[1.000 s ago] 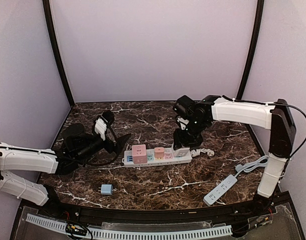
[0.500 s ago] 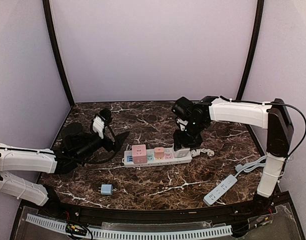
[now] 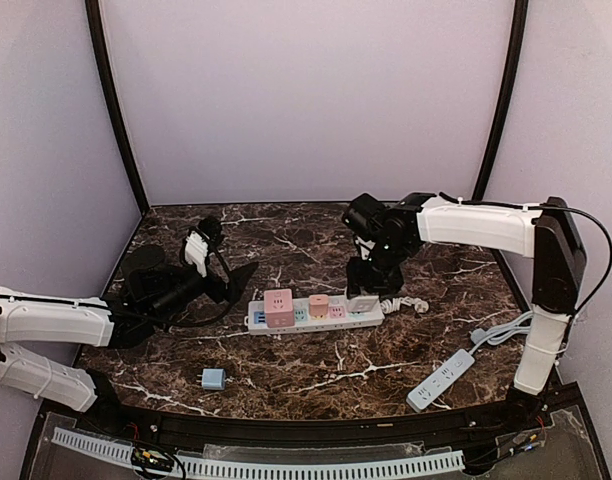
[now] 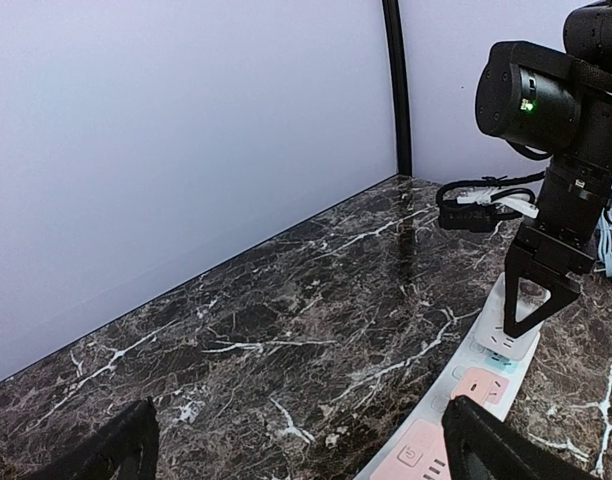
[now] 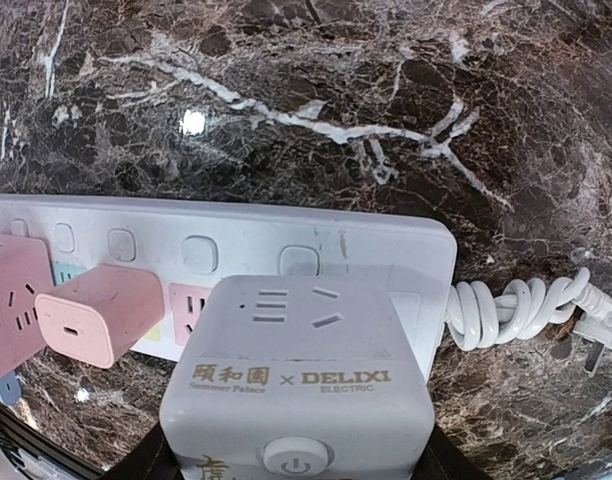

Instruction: Insert the plug

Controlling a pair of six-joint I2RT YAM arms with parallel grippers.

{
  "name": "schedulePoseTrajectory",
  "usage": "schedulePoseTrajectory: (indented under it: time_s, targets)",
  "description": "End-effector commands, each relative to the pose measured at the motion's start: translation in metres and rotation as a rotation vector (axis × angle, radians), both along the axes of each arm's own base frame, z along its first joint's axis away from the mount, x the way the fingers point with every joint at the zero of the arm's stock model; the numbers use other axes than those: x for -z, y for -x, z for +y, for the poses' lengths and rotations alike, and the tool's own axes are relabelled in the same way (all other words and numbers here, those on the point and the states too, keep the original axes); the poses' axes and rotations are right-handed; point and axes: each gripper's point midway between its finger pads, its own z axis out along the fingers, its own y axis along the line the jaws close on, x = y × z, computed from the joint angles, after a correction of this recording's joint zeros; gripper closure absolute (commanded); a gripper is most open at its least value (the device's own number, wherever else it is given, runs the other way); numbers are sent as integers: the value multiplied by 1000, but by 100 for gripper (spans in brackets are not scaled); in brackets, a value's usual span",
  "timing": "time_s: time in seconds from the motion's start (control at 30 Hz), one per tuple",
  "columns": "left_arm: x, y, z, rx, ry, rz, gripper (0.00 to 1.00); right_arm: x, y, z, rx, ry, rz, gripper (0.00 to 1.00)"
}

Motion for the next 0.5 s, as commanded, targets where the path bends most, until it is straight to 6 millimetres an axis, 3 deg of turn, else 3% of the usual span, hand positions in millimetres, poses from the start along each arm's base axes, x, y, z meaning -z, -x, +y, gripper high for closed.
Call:
schedulePoseTrajectory:
  time_s: [0.0,0.23,0.47]
  targets:
    - [-6,-2,5,-21,7,-1,1,15,-5,0,37,49,-15,100]
    - [-5,-19,33,-178,2,18,1,12,-2,-3,31,125,-43,100]
    - [-2,-24,37,-203,0,21,1,8,2,-14,9,185,-52,100]
